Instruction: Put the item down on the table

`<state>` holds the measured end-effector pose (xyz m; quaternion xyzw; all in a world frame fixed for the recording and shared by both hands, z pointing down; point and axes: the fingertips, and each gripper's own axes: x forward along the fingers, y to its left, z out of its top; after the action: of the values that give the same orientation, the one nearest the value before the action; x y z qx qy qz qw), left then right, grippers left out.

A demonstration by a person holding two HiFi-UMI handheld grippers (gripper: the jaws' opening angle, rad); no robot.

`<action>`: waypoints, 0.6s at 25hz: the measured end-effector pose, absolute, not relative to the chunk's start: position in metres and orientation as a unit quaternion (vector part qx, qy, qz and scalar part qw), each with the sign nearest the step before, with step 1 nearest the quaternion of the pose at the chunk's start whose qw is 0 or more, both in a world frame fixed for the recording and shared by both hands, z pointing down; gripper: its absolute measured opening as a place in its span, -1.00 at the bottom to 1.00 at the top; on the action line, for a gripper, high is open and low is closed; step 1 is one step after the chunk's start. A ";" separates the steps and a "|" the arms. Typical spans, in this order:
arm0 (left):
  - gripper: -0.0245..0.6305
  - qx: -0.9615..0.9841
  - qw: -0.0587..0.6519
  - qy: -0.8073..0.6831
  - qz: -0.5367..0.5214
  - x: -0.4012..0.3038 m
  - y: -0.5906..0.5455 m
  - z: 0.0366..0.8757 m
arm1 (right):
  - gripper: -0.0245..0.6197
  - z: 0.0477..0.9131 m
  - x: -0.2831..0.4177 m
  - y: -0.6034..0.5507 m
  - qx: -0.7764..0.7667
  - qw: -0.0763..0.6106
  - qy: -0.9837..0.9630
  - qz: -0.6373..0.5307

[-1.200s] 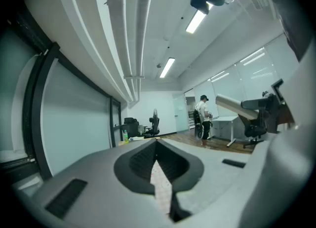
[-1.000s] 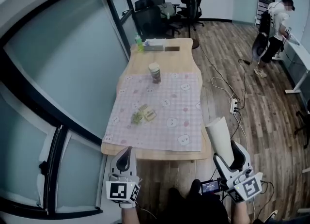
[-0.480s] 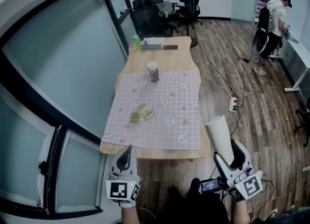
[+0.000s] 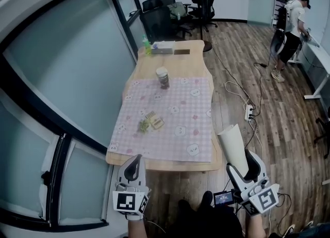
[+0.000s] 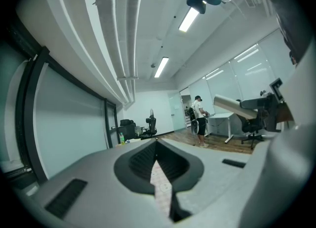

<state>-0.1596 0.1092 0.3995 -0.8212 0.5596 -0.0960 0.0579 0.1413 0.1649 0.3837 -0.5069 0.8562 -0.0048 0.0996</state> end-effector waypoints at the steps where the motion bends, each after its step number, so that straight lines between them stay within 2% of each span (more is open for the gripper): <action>1: -0.93 -0.821 0.058 0.560 -0.097 -0.158 0.108 0.400 | 0.00 0.384 0.143 0.164 -0.506 0.101 0.857 -0.005; 15: -0.93 -0.817 0.066 0.560 -0.121 -0.109 0.102 0.401 | 0.00 0.386 0.184 0.149 -0.490 0.156 0.857 -0.034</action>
<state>-0.1092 0.1022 0.4009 -0.8166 0.5604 -0.1212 0.0663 0.1837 0.1488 0.3856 -0.4902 0.8569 -0.0341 0.1559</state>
